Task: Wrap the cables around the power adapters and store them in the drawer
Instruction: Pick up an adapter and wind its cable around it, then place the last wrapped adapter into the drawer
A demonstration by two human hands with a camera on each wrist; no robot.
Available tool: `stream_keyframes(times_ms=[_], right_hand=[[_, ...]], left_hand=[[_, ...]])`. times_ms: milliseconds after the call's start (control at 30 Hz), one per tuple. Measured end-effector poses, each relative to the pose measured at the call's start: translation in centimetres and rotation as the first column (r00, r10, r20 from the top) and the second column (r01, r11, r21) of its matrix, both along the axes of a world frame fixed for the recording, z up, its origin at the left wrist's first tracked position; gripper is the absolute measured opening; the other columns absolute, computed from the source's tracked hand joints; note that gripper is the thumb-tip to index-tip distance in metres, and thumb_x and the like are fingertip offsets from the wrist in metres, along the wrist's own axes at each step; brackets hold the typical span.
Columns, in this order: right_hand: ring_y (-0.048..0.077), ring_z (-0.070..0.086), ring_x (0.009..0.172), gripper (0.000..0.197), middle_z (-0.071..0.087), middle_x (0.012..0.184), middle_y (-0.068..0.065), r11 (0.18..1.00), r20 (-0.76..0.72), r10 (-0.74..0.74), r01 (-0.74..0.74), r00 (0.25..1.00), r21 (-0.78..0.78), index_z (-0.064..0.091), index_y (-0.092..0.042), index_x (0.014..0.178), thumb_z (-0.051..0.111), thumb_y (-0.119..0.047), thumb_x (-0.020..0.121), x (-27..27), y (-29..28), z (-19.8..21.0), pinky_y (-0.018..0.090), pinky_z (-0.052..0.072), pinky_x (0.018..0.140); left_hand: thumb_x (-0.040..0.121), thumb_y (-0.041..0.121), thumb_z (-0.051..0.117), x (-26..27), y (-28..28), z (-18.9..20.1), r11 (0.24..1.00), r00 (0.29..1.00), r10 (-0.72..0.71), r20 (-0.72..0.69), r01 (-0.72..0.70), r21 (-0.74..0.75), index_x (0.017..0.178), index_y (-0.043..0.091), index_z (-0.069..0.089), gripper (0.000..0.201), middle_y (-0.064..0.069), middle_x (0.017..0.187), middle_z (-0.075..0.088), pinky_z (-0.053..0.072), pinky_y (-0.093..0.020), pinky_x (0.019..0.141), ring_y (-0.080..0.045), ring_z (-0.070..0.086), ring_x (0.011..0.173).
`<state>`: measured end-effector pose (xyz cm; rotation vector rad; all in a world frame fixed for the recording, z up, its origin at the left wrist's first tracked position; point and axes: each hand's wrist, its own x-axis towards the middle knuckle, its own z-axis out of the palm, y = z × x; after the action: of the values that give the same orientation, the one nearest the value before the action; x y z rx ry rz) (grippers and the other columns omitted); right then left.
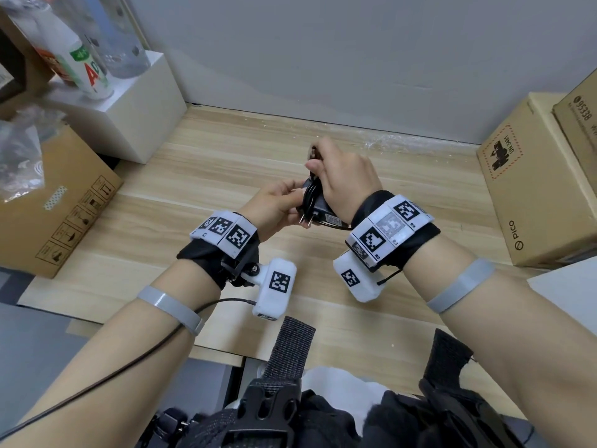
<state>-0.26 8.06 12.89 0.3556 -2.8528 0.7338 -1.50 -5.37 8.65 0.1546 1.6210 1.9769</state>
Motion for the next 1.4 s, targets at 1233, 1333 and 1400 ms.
stream_keyframes(times_ms=[1233, 1333, 1400], right_hand=[[0.022, 0.055, 0.064, 0.028, 0.05, 0.066, -0.009, 0.816, 0.469, 0.407, -0.08, 0.784, -0.573, 0.04, -0.03, 0.072, 0.058, -0.015, 0.086, 4.7, -11.2, -11.9, 0.041, 0.047, 0.064], [0.015, 0.054, 0.07, 0.008, 0.05, 0.07, -0.014, 0.798, 0.494, 0.529, -0.206, 0.69, -0.567, 0.051, -0.023, 0.084, 0.053, -0.021, 0.091, 6.4, -13.2, -12.7, 0.03, 0.045, 0.073], [0.013, 0.054, 0.074, 0.012, 0.051, 0.075, -0.016, 0.793, 0.516, 0.569, -0.26, 0.64, -0.552, 0.057, -0.019, 0.1, 0.047, -0.024, 0.094, 7.9, -14.8, -13.1, 0.027, 0.043, 0.076]], left_hand=[[0.074, 0.003, 0.067, 14.3, -10.8, -8.4, 0.675, 0.658, 0.737, 0.153, -0.709, -0.205, 0.103, 0.01, 0.061, 0.031, -0.001, 0.09, 0.068, 0.051, -0.017, 0.071, -0.008, 0.064, 0.076], [0.074, 0.006, 0.067, 17.3, -12.5, -9.3, 0.576, 0.553, 0.817, 0.165, -0.795, -0.191, 0.093, 0.013, 0.063, 0.021, 0.006, 0.078, 0.071, 0.051, -0.018, 0.069, -0.007, 0.065, 0.072], [0.074, 0.005, 0.066, 19.1, -13.8, -9.9, 0.487, 0.46, 0.871, 0.176, -0.856, -0.175, 0.097, 0.012, 0.061, 0.024, 0.007, 0.078, 0.072, 0.052, -0.019, 0.07, -0.007, 0.066, 0.074]])
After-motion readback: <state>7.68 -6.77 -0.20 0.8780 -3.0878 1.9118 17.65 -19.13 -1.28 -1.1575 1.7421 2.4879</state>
